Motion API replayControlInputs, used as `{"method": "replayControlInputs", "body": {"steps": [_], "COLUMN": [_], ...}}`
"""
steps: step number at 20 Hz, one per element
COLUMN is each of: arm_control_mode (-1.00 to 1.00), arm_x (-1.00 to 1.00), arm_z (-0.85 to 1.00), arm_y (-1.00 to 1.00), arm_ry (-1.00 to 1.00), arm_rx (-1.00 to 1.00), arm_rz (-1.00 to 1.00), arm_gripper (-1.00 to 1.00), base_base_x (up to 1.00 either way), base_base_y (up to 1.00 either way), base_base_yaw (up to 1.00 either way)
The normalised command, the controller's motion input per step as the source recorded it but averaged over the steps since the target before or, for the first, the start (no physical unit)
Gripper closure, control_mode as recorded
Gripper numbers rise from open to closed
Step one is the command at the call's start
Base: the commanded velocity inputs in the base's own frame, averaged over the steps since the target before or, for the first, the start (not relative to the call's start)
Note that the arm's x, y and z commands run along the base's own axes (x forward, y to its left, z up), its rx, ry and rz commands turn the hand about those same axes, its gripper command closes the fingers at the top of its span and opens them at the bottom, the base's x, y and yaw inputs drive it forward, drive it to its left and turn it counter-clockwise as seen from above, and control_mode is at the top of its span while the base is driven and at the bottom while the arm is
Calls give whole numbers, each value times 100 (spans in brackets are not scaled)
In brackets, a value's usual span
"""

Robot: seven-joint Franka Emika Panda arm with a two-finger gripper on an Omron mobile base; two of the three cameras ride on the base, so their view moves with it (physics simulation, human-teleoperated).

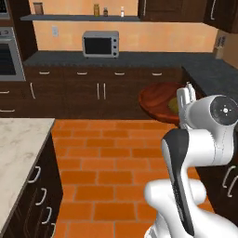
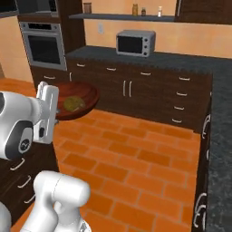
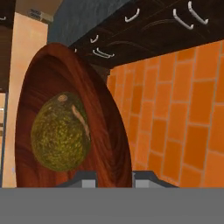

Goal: Pick the avocado from the sink and place it in the bowl. Then pick the bowl and place it in the microwave. Then close the microwave door and press the start button.

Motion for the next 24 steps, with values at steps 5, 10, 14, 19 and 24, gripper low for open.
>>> {"method": "replayControlInputs", "body": {"steps": [5,10,14,19,24], "arm_control_mode": [100,100,100,100,100], "arm_x": [0,0,0,0,0], "arm_z": [0,0,0,0,0], "arm_y": [0,0,0,0,0], "arm_ry": [0,0,0,0,0], "arm_rx": [0,0,0,0,0], "arm_rz": [0,0,0,0,0], "arm_gripper": [100,100,100,100,100], "base_base_x": [100,100,100,100,98], "base_base_y": [-62,-61,-85,-87,-86], "base_base_yaw": [41,45,40,39,42]}}
